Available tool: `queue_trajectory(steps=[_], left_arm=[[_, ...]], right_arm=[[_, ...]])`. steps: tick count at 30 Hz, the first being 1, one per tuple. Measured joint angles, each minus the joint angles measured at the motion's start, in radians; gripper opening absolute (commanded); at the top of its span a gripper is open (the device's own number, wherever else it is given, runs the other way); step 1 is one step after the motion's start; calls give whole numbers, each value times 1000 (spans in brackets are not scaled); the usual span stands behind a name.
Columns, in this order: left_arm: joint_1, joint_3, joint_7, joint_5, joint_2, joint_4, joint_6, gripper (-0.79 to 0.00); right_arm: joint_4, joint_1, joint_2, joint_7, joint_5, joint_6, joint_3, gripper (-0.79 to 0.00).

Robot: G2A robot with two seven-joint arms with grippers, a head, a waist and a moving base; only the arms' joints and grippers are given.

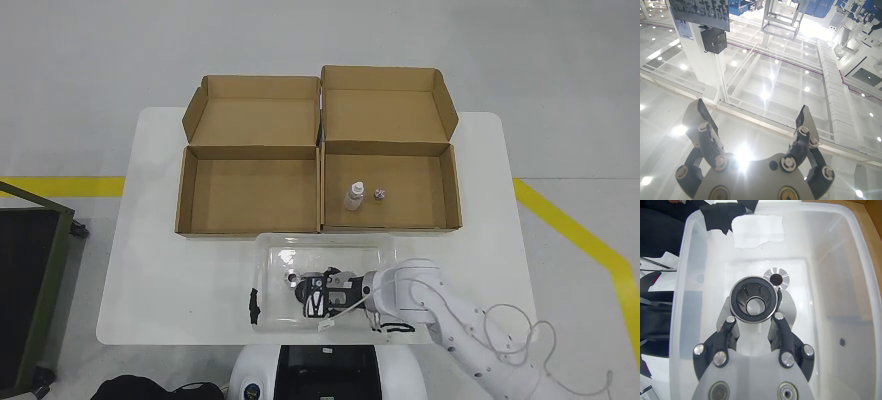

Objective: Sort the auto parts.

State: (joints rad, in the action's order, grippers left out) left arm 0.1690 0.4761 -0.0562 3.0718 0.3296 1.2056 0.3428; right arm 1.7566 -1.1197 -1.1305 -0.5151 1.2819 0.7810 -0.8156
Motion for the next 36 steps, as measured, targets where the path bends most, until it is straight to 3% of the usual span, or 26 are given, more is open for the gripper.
queue_trajectory(steps=[22,36], left_arm=[[0,0,0,0,0,0,0,0],[0,0,0,0,0,0,0,0]], right_arm=[[72,-92,43,170,-66,60,-166,-785],[138,-114,49,440,-36,50,-226,-785]])
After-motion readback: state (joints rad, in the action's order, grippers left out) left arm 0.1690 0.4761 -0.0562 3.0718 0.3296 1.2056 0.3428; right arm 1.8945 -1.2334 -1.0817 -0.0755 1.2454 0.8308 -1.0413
